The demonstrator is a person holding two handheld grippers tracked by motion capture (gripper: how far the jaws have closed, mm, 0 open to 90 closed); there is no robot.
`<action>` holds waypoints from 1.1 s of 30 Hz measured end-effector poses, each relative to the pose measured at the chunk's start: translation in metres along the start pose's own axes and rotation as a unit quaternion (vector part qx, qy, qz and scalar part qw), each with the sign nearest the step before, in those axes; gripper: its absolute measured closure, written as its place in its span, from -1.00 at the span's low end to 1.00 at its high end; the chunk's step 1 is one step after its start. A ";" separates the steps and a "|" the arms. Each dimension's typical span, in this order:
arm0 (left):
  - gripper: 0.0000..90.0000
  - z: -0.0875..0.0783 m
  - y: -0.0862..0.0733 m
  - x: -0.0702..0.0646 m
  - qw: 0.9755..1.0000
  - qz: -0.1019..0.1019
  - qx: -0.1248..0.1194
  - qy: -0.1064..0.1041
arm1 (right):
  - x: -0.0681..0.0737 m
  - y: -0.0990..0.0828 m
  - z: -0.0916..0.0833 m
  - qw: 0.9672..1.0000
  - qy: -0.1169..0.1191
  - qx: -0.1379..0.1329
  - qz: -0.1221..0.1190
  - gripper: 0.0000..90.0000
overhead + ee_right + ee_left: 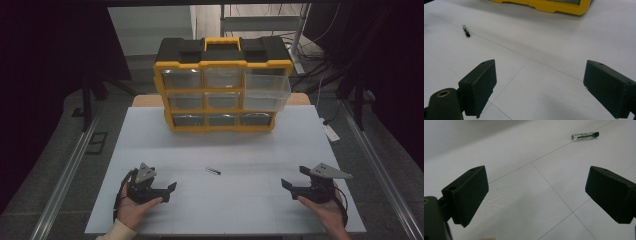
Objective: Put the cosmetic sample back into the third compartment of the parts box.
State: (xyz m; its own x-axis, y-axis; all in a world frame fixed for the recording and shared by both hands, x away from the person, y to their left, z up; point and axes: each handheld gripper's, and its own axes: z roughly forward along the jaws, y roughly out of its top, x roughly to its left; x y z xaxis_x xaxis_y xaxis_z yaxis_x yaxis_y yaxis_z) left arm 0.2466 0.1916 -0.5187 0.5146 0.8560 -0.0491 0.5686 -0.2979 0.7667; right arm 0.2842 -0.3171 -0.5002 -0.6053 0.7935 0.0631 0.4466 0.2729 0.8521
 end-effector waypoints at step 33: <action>-0.87 0.000 0.000 0.001 1.000 -0.004 -0.002 -0.011 | 0.009 0.011 0.000 1.000 0.011 0.002 -0.016 -0.65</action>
State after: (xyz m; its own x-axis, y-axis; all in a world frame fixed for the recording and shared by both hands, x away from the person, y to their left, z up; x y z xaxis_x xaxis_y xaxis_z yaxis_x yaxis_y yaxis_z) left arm 0.2478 0.1924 -0.5187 0.5245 0.8486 -0.0689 0.5699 -0.2899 0.7689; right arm 0.2838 -0.3073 -0.4902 -0.6332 0.7725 0.0476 0.4300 0.3000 0.8515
